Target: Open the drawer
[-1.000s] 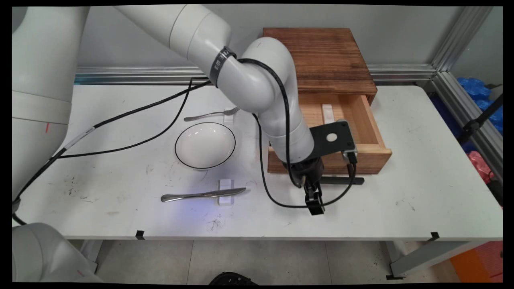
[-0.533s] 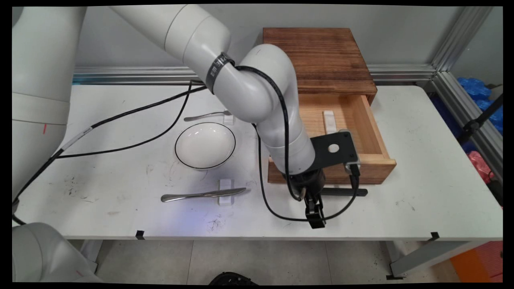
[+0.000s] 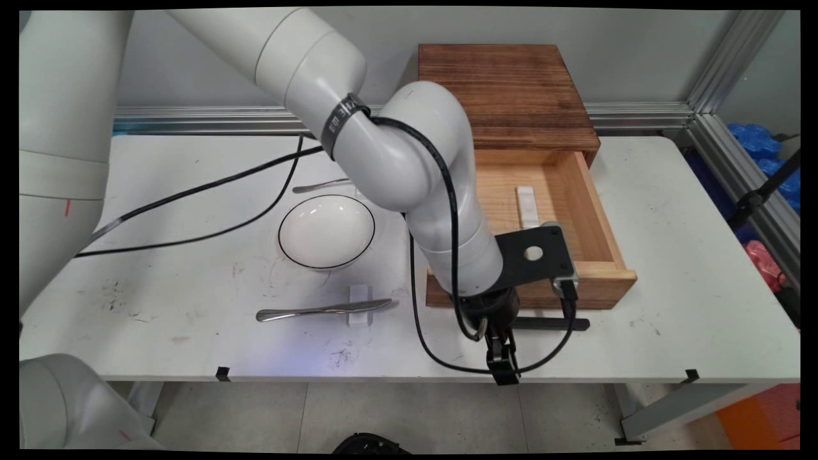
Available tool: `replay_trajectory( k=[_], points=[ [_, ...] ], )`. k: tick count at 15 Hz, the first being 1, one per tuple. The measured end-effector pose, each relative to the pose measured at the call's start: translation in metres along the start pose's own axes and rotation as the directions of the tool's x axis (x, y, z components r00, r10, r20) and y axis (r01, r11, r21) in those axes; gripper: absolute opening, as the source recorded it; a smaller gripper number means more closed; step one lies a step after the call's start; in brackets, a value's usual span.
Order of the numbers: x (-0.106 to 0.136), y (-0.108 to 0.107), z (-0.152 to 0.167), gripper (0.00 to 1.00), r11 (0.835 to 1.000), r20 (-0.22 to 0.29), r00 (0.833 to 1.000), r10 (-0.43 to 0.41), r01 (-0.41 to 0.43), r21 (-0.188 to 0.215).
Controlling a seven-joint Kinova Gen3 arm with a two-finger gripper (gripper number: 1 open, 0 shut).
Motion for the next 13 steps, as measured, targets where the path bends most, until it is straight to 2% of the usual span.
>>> replay_trajectory(
  k=[13],
  points=[
    [-0.001, 0.023, 0.0, 1.0, 1.0, 0.001, 1.0, -0.002, 0.002, -0.031]
  ],
)
